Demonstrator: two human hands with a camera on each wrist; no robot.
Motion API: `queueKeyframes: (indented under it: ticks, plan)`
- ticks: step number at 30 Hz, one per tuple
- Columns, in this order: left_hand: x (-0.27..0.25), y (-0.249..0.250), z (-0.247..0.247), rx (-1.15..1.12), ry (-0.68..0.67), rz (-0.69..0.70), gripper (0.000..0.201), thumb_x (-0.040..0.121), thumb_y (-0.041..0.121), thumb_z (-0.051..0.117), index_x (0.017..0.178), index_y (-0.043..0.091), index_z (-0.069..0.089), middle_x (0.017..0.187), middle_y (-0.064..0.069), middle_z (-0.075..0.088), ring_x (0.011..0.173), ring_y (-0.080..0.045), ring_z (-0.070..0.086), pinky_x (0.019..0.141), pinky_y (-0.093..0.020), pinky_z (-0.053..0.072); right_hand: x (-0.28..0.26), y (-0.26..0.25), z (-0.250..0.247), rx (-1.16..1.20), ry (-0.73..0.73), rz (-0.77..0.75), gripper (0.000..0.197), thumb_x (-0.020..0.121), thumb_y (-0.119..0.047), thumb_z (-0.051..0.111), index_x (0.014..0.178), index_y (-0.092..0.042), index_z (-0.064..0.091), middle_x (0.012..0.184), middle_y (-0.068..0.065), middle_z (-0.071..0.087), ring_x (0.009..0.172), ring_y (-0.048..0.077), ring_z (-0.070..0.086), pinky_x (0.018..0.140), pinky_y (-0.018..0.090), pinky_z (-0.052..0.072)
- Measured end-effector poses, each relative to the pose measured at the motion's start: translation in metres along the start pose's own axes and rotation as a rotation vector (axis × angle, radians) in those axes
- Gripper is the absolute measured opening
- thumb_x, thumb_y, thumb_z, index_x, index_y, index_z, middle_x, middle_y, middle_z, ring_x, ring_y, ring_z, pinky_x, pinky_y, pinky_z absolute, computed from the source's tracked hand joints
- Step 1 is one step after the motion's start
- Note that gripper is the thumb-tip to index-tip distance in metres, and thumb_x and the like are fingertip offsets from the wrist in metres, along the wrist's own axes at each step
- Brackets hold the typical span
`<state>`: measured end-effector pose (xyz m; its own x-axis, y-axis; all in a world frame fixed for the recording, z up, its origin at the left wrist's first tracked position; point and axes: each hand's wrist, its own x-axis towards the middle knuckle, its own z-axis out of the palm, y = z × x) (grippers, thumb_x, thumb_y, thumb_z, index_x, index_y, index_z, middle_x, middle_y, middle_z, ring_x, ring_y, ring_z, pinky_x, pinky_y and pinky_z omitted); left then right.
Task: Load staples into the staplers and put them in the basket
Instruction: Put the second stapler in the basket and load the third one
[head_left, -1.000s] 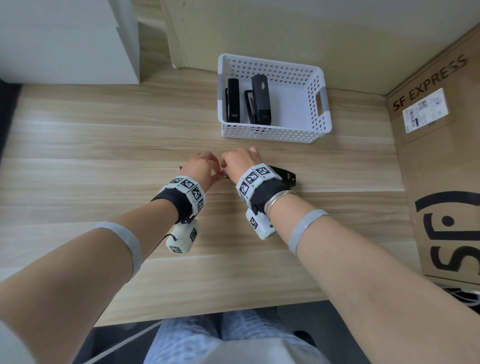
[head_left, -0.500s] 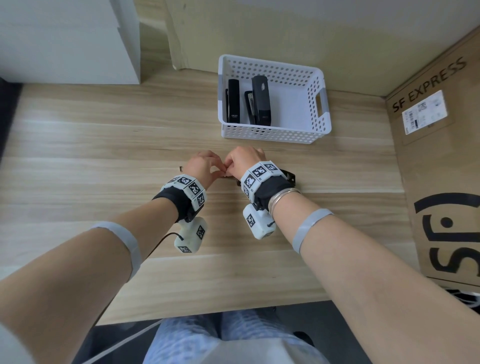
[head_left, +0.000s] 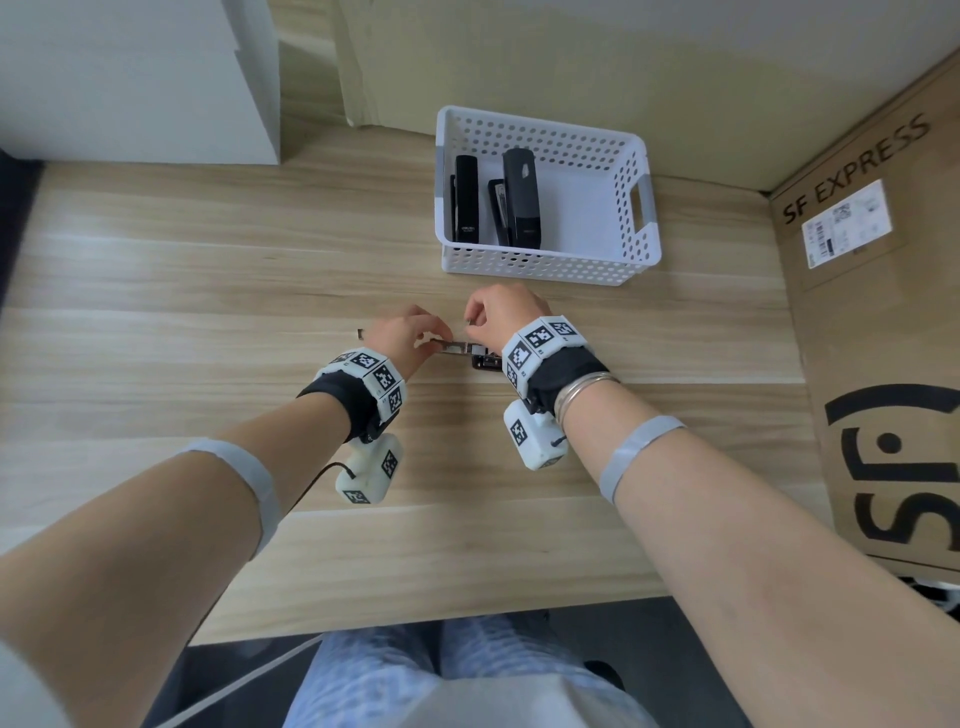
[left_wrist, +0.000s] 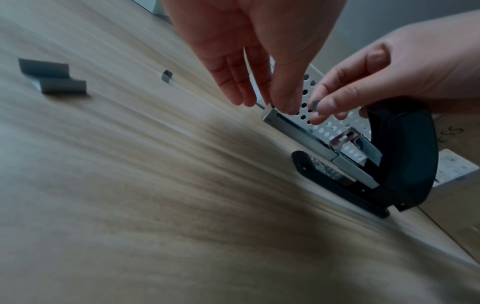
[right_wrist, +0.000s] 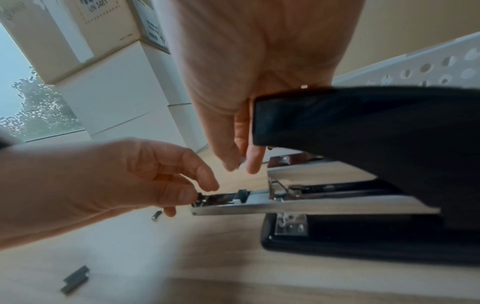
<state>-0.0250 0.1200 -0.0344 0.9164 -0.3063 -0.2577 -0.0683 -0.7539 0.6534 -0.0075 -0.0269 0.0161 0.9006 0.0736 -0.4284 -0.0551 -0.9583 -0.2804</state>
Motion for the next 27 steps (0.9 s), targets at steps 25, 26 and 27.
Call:
queueKeyframes:
  ticks: [25,26,27]
  plan:
    - [0.029,0.014,0.005,0.24,-0.161,0.291,0.014,0.078,0.006,0.067,0.09,0.01,0.071,0.115,-0.013,0.059,0.103,-0.033,0.05,0.086,-0.037,0.042,0.004,0.015,0.002,0.002,0.07,0.074,0.015,0.089,-0.022,0.056,0.099,-0.028,0.066,0.099,-0.006,0.07,0.102,0.018,0.062,0.095,0.035,0.046]
    - [0.029,0.013,0.004,0.242,-0.161,0.295,0.013,0.078,0.007,0.067,0.09,0.01,0.071,0.115,-0.013,0.059,0.102,-0.034,0.05,0.086,-0.037,0.043,0.004,0.015,0.002,0.005,0.068,0.075,0.015,0.089,-0.022,0.056,0.099,-0.028,0.066,0.099,-0.006,0.07,0.102,0.018,0.062,0.095,0.035,0.046]
    - [0.028,0.013,0.003,0.239,-0.16,0.299,0.011,0.078,0.007,0.067,0.088,0.009,0.071,0.114,-0.014,0.06,0.101,-0.034,0.05,0.086,-0.038,0.043,0.004,0.015,0.002,0.006,0.065,0.072,0.016,0.089,-0.022,0.056,0.099,-0.028,0.066,0.099,-0.006,0.07,0.101,0.018,0.062,0.096,0.034,0.045]
